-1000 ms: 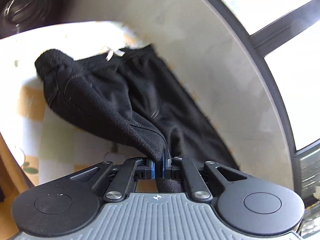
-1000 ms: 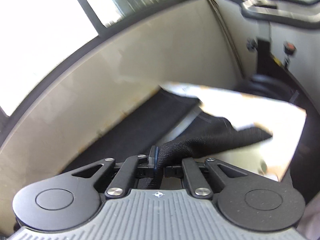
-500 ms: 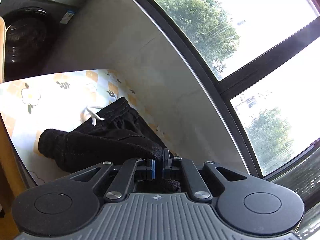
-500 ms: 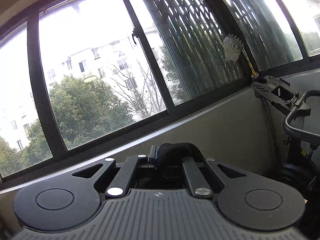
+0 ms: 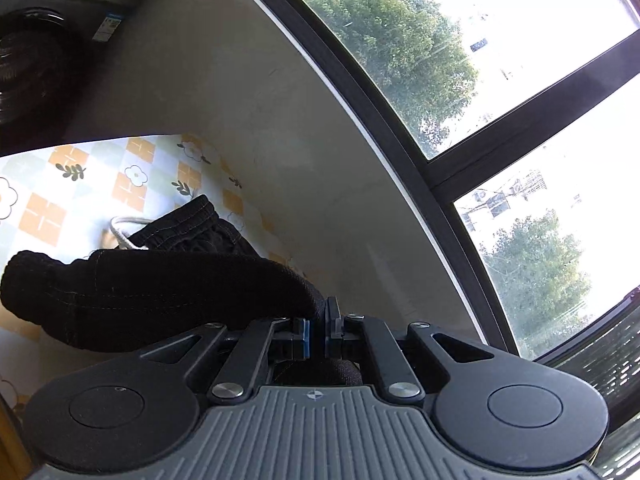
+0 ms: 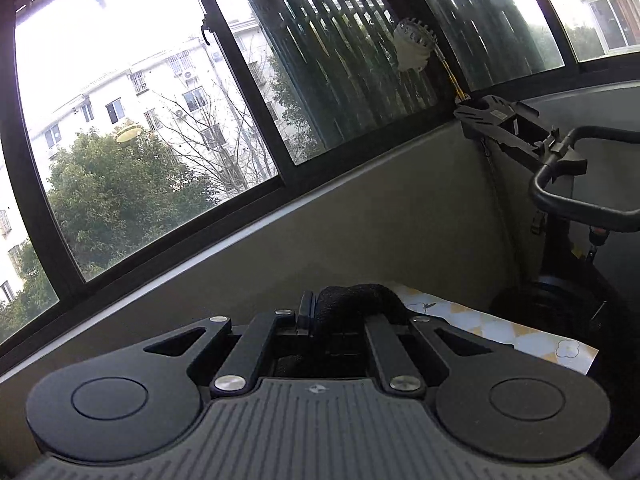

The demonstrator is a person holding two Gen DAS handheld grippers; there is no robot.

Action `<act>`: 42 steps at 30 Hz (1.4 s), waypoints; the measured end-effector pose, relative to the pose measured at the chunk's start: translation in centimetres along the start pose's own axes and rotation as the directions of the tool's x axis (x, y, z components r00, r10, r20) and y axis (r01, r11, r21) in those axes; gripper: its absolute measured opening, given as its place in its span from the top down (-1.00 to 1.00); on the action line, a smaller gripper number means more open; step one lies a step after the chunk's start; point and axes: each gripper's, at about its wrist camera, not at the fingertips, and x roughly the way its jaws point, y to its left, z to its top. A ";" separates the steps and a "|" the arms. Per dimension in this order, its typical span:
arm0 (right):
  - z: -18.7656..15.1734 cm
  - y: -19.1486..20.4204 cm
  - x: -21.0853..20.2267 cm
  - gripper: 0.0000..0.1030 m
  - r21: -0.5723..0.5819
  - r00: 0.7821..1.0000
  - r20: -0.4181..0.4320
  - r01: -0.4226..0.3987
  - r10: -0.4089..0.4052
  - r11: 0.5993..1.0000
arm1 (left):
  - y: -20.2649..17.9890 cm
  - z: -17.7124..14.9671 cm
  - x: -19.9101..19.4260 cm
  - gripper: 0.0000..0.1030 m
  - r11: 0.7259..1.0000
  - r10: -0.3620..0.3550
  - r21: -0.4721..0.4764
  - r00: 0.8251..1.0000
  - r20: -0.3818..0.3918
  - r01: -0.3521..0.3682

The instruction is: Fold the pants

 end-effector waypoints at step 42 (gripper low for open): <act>-8.0 -1.9 29.2 0.07 -0.121 0.884 -0.466 -0.014 -0.044 0.993 | -7.7 -5.5 21.0 -0.05 0.896 0.237 0.424 0.951 -0.197 -0.136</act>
